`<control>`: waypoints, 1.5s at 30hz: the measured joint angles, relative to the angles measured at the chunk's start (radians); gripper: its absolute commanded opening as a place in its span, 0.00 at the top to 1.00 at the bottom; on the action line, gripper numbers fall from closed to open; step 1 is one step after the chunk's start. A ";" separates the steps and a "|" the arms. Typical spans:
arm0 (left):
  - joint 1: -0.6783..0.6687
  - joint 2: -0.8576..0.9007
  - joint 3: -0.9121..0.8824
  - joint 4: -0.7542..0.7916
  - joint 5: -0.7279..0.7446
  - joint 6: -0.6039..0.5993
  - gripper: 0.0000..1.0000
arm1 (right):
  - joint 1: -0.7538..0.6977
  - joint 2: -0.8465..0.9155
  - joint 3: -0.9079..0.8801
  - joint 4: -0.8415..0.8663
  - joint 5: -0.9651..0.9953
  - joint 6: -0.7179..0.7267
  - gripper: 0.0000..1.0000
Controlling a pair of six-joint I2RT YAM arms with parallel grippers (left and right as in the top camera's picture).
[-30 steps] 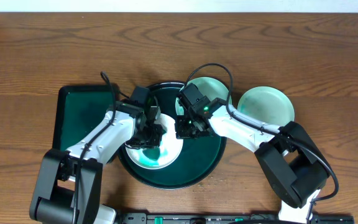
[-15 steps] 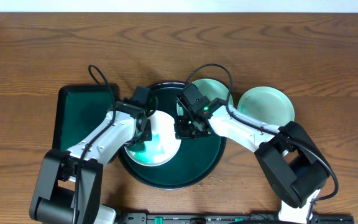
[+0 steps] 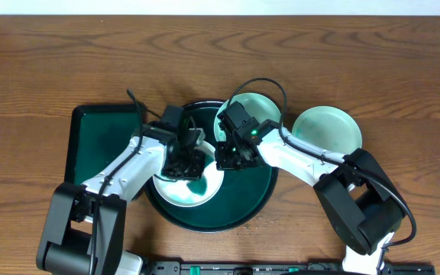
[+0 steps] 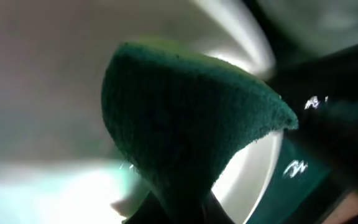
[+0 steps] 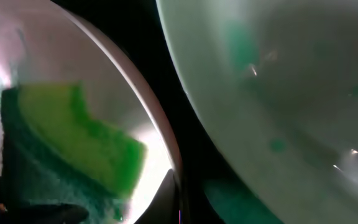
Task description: Clean dirty plates on tray and stack at the side
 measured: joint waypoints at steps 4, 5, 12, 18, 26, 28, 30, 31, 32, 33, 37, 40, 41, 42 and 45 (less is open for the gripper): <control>0.000 0.000 0.000 0.077 -0.057 -0.001 0.93 | -0.002 0.000 0.000 0.000 -0.004 -0.001 0.99; -0.001 0.000 0.000 0.088 -0.096 -0.013 0.93 | -0.003 0.000 0.000 -0.001 -0.006 -0.001 0.99; -0.002 0.000 0.000 0.087 -0.407 -0.167 0.93 | -0.004 0.000 0.000 0.000 -0.019 0.000 0.99; 0.000 -0.024 0.049 -0.023 -0.534 -0.200 0.93 | -0.006 0.000 0.000 -0.001 -0.025 -0.001 0.99; 0.039 -0.123 0.274 -0.214 -0.587 -0.214 0.93 | -0.011 0.000 0.000 -0.001 -0.044 -0.055 0.99; 0.059 -0.135 0.296 -0.245 -0.589 -0.215 0.93 | -0.015 0.000 0.002 -0.003 -0.052 -0.081 0.99; 0.101 -0.135 0.306 -0.269 -0.577 -0.214 0.93 | -0.016 -0.001 0.005 -0.005 -0.052 -0.118 0.99; 0.138 -0.134 0.306 -0.274 -0.555 -0.214 0.93 | -0.016 -0.005 0.005 -0.005 -0.045 -0.135 0.99; 0.159 -0.134 0.306 -0.275 -0.546 -0.214 0.93 | -0.016 -0.013 0.006 -0.008 -0.033 -0.147 0.99; 0.196 -0.134 0.306 -0.275 -0.522 -0.214 0.93 | -0.015 -0.034 0.006 -0.016 -0.007 -0.164 0.99; 0.242 -0.134 0.306 -0.271 -0.502 -0.214 0.93 | -0.014 -0.128 0.007 -0.036 0.085 -0.209 0.99; 0.249 -0.134 0.306 -0.270 -0.497 -0.214 0.93 | -0.006 -0.203 0.016 -0.052 0.174 -0.237 0.99; 0.249 -0.134 0.306 -0.270 -0.495 -0.214 0.93 | 0.001 -0.227 0.018 -0.058 0.219 -0.247 0.99; 0.249 -0.134 0.306 -0.270 -0.492 -0.214 0.93 | 0.012 -0.252 0.018 -0.062 0.266 -0.256 0.99; 0.249 -0.134 0.306 -0.270 -0.484 -0.214 0.93 | 0.046 -0.293 0.018 -0.064 0.387 -0.276 0.99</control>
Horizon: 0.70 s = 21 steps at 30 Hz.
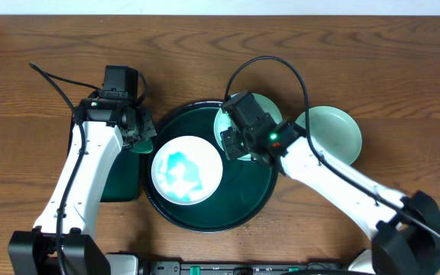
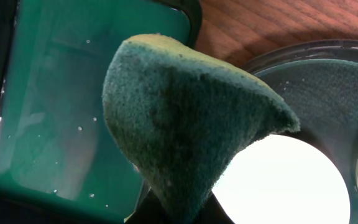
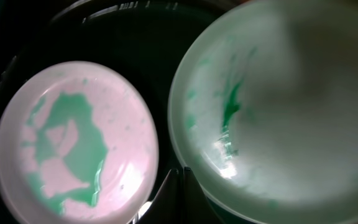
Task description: Clean dirty plates on tray and stack at the side
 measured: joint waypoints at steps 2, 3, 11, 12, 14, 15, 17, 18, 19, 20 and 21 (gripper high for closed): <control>0.000 0.000 0.000 0.000 0.002 0.000 0.93 | 0.021 -0.016 0.000 0.000 0.063 -0.008 0.99; 0.000 0.000 0.000 0.000 0.003 0.000 0.93 | 0.031 -0.018 0.000 -0.002 0.072 -0.008 0.99; 0.000 0.000 0.000 0.000 0.004 0.000 0.93 | 0.023 0.031 0.002 -0.031 -0.092 0.083 0.72; 0.000 0.000 0.000 0.000 0.004 0.000 0.93 | 0.016 0.053 0.002 -0.033 -0.135 0.101 0.68; 0.000 0.000 0.000 0.000 0.004 0.000 0.93 | 0.006 0.098 0.002 -0.036 -0.191 0.129 0.64; 0.000 0.000 0.000 0.000 0.004 0.000 0.93 | 0.003 0.119 0.002 -0.036 -0.211 0.138 0.64; 0.000 0.000 0.000 0.000 0.004 0.000 0.92 | -0.001 0.164 0.002 -0.035 -0.243 0.154 0.64; 0.000 0.000 0.000 0.000 0.004 0.000 0.93 | -0.001 0.183 0.002 -0.032 -0.257 0.161 0.64; 0.000 0.000 0.000 0.000 0.004 0.000 0.93 | -0.001 0.197 0.002 -0.030 -0.265 0.166 0.65; 0.000 0.000 0.000 0.000 0.004 0.000 0.93 | -0.001 0.212 0.002 -0.024 -0.274 0.173 0.65; 0.000 0.000 0.000 0.000 0.004 0.000 0.93 | -0.001 0.224 0.002 -0.016 -0.282 0.179 0.66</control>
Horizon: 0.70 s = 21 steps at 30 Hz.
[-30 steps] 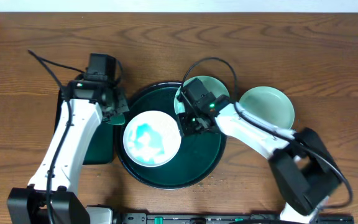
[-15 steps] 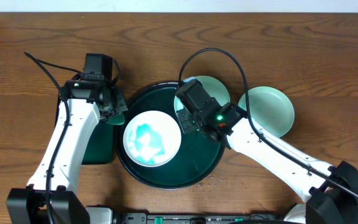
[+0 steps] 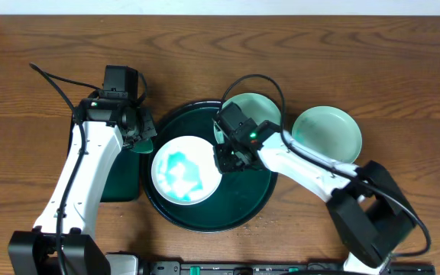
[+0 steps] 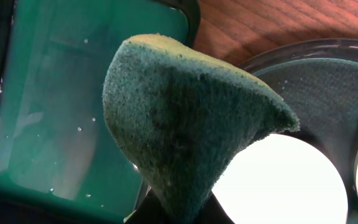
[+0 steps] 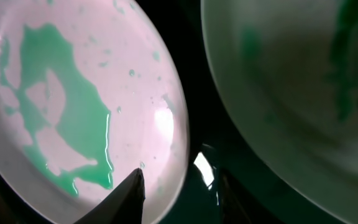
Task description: Clean dirty plates on tray and stack at the side
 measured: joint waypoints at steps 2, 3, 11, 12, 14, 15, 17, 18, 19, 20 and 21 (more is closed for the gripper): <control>0.000 0.000 0.000 0.000 0.000 0.000 0.93 | -0.001 0.022 0.000 0.025 -0.011 0.011 0.66; 0.000 0.000 0.000 0.000 0.000 0.000 0.93 | -0.002 0.030 0.000 0.037 -0.015 0.014 0.66; 0.000 0.000 0.000 0.000 0.001 0.000 0.93 | -0.014 0.089 0.005 0.128 -0.045 0.040 0.97; 0.000 0.000 0.000 0.000 0.000 0.000 0.93 | -0.018 0.092 0.008 0.132 -0.048 0.040 0.99; 0.000 0.000 0.000 0.000 0.000 0.000 0.93 | -0.025 0.101 0.010 0.130 -0.050 0.048 0.99; 0.000 0.000 0.000 0.000 0.000 0.000 0.93 | -0.027 0.105 0.010 0.132 -0.058 0.047 0.99; 0.000 0.000 0.000 0.000 0.000 0.000 0.93 | -0.027 0.105 0.010 0.132 -0.064 0.047 0.99; 0.000 0.000 0.000 0.000 0.000 0.000 0.93 | -0.027 0.106 0.010 0.132 -0.071 0.046 0.99; 0.000 0.000 0.000 0.000 0.000 0.000 0.93 | -0.027 0.106 0.010 0.131 -0.078 0.042 0.99; 0.000 0.000 0.000 0.000 0.000 0.000 0.93 | -0.027 0.106 0.010 0.131 -0.082 0.037 0.99; 0.000 0.000 0.000 0.000 0.000 0.000 0.93 | -0.027 0.106 0.010 0.130 -0.086 0.029 0.99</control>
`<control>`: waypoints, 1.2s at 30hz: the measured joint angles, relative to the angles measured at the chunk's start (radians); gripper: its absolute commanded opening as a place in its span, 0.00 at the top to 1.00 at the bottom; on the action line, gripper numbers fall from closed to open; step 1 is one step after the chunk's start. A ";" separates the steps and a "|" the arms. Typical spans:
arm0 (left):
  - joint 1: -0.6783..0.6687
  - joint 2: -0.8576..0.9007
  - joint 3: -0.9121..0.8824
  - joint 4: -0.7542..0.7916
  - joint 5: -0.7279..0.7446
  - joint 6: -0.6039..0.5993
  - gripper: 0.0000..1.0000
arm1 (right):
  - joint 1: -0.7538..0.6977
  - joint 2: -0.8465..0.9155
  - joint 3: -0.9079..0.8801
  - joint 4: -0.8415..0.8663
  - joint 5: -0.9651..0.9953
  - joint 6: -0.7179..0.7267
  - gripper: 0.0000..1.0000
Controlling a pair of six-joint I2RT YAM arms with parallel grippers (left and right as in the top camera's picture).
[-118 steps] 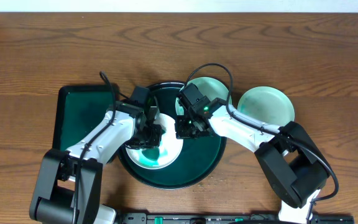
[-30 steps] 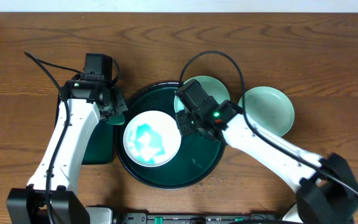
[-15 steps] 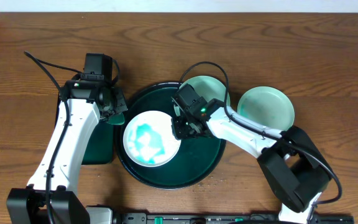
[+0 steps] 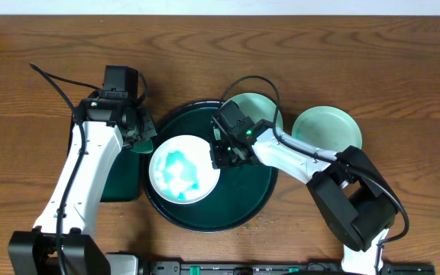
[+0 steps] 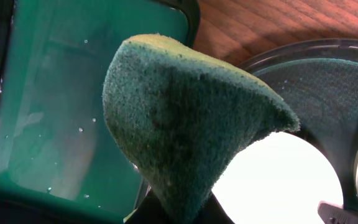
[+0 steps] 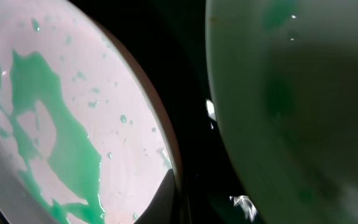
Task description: Clean dirty plates on tray and stack at the side
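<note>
A white plate (image 4: pixel 180 169) smeared with green (image 6: pixel 73 155) lies in the round dark tray (image 4: pixel 247 195). My right gripper (image 4: pixel 220 158) (image 6: pixel 174 199) is shut on that plate's right rim, one finger over its inner face. A pale green plate (image 4: pixel 264 107) (image 6: pixel 291 93) with faint green streaks overlaps the tray's far right edge. My left gripper (image 4: pixel 139 137) (image 5: pixel 179 214) is shut on a green sponge (image 5: pixel 185 112), held over the gap between the rectangular tray (image 5: pixel 73 93) and the round one.
A second pale green plate (image 4: pixel 328 131) sits on the wooden table (image 4: pixel 357 53) to the right of the round tray. The rectangular green tray (image 4: pixel 124 185) holds droplets of water at the left. Cables trail from both arms.
My right gripper was open at the white plate's right rim; it is now shut on that rim, and the plate sits slightly further left. The left gripper and sponge have not moved.
First the sponge in my left gripper was on the white plate while the right gripper held its rim. Then the left was over by the rectangular tray and the right hung shut above the plates. Later the right was low and open at the rim, now shut on it.
</note>
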 measured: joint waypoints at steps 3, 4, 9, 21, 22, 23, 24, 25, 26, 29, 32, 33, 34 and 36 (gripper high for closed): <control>0.000 0.000 0.000 0.000 0.000 0.000 0.93 | 0.000 -0.003 0.000 -0.002 -0.003 -0.023 0.99; 0.000 0.000 0.000 0.000 0.000 0.000 0.93 | 0.000 -0.010 0.000 -0.005 0.001 -0.034 0.99; 0.000 0.000 0.000 0.000 0.000 0.000 0.93 | 0.011 -0.119 0.000 -0.063 0.108 -0.079 0.99; 0.000 0.000 0.000 0.002 0.000 0.000 0.93 | 0.129 -0.366 0.007 -0.186 0.662 -0.222 0.99; 0.000 0.000 0.000 0.002 0.000 0.000 0.93 | 0.152 -0.368 0.007 -0.186 0.721 -0.235 0.99; 0.000 0.000 0.000 0.002 0.000 0.000 0.93 | 0.169 -0.368 0.007 -0.186 0.770 -0.244 0.99; 0.000 0.000 0.000 0.002 0.000 0.000 0.93 | 0.195 -0.369 0.007 -0.187 0.821 -0.254 0.99; 0.000 0.000 0.000 0.002 0.000 0.000 0.93 | 0.222 -0.371 0.007 -0.186 0.875 -0.261 0.99; 0.000 0.000 0.000 0.002 0.000 0.000 0.93 | 0.247 -0.372 0.007 -0.187 0.924 -0.267 0.99; 0.000 0.000 0.000 0.002 0.000 0.000 0.93 | 0.323 -0.373 0.007 -0.186 1.066 -0.280 0.99; 0.000 0.000 0.000 0.002 0.000 0.000 0.93 | 0.389 -0.373 0.007 -0.181 1.210 -0.288 0.99; 0.000 0.000 0.000 0.002 0.000 0.000 0.93 | 0.403 -0.373 0.007 -0.175 1.255 -0.290 0.99; 0.000 0.000 0.000 0.002 0.000 0.000 0.93 | 0.421 -0.373 0.007 -0.166 1.313 -0.291 0.99; 0.000 0.000 0.000 0.002 0.000 0.000 0.92 | 0.438 -0.373 0.007 -0.153 1.393 -0.292 0.99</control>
